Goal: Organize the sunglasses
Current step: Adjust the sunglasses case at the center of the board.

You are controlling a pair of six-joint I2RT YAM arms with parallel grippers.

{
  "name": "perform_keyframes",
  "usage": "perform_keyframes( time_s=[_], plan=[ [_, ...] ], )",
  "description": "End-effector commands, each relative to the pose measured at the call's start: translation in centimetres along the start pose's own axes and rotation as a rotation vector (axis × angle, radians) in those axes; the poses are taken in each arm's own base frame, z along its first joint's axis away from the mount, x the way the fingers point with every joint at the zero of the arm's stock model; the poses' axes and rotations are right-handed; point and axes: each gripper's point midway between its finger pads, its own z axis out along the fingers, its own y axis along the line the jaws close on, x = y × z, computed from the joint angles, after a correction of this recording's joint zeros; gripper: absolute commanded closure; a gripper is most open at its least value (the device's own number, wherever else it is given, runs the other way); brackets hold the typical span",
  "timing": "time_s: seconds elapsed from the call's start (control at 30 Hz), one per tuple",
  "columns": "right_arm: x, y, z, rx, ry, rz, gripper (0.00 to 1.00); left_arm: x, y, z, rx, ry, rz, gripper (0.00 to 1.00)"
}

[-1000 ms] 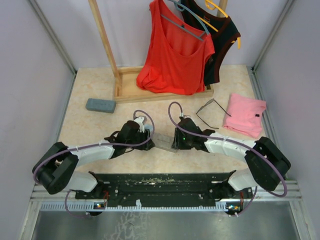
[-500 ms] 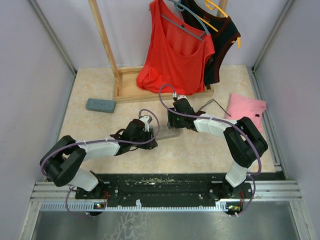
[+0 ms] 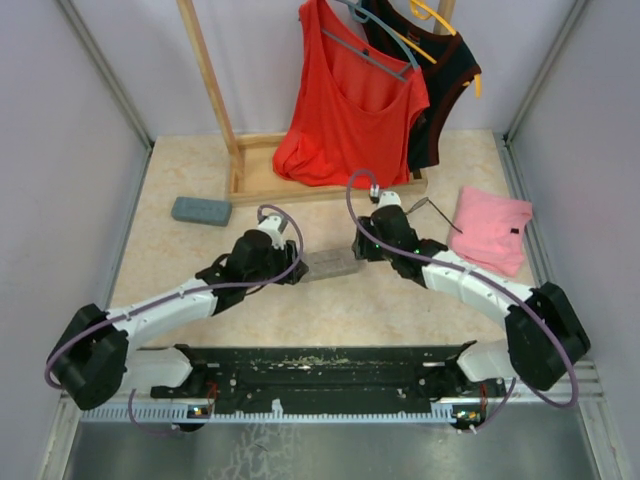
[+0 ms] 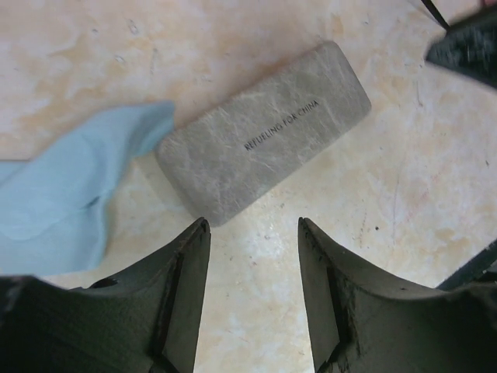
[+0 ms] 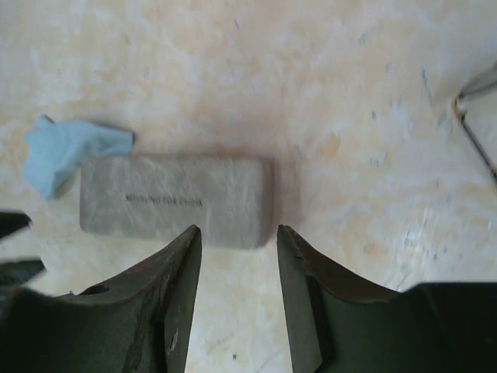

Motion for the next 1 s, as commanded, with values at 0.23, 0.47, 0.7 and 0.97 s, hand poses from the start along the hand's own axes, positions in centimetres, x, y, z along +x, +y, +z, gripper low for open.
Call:
perform_keyframes(
  time_s=[0.23,0.47,0.7,0.97],
  plan=[
    [8.1,2.8,-0.8,-0.100,0.108,0.144,0.75,-6.3,1.9,4.8,-0.133,-0.101,0.052,0.49],
    [7.6,2.7,2.4,-0.059,0.114,0.140,0.82,-5.9,3.7,8.0,-0.168,-0.044,0.070,0.49],
    [6.9,1.5,5.2,-0.023,0.107,0.161,0.86,-4.3,3.6,9.2,-0.141,0.032,0.081,0.50],
    [2.3,0.6,9.7,-0.052,0.053,0.190,0.86,-2.8,3.1,10.3,-0.090,0.076,0.076,0.55]
  ],
)
